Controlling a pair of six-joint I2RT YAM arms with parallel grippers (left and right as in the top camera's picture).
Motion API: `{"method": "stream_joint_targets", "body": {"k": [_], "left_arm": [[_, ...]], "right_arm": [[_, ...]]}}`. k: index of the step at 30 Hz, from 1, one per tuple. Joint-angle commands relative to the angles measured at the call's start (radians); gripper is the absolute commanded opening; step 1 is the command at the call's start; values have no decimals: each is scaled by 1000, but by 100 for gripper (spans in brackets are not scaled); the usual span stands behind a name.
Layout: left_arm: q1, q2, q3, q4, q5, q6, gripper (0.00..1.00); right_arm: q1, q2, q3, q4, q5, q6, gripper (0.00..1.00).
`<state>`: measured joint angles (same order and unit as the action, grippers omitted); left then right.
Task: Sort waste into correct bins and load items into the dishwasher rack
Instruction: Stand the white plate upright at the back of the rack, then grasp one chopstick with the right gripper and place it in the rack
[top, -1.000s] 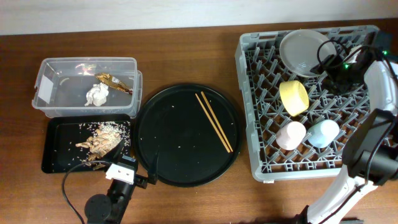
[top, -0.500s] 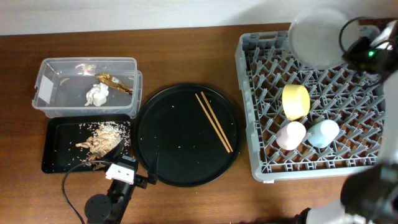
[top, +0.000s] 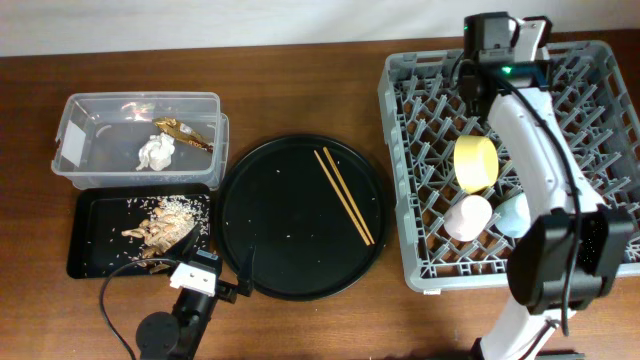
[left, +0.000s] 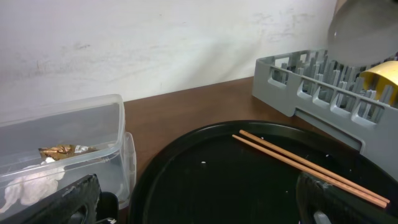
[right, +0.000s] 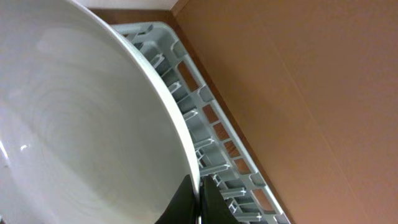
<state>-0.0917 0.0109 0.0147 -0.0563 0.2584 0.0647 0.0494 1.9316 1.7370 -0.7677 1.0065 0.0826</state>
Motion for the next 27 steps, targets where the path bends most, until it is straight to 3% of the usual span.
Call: {"method": "stream_joint_targets", "body": {"k": [1,2,3,5,7,9,11,13,16,21,23,26,27], "left_arm": [[-4,-5,-6,-1,8,12,99],[-4,-5,-6,-1,8,12,99],[-4,-5,-6,-1,8,12,99],[-4,-5,-6,-1,8,12,99],[-4,-5,-6,-1,8,12,99],[-4,-5,-6,-1,8,12,99],[-4,-5,-6,-1,8,12,99],[-4,-5,-6,-1,8,12,99],[-4,-5,-6,-1,8,12,99],[-4,-5,-6,-1,8,12,99],[-4,-5,-6,-1,8,12,99],[-4,-5,-6,-1,8,12,99],[-4,-5,-6,-1,8,12,99]], "right_arm": [[24,37,2,24,45,-6,29],[45,23,4,35,45,-23,47],[63,2,8,35,45,-23,53],[121,-72,10,19,-18,-23,56],[208,-188,11,-66,-360,-14,56],[312,-263,10,-233,-880,92,55],[415,-221,-21,-330,-1095,92,55],[473,-135,-68,-336,-1058,137,54],[481,39,-81,-333,-1067,158,45],[481,256,-81,-290,-1066,45,43],[481,285,-83,-285,-1067,45,42],[481,287,-92,-284,-1067,45,29],[481,287,-91,-284,-1063,44,29]]}}
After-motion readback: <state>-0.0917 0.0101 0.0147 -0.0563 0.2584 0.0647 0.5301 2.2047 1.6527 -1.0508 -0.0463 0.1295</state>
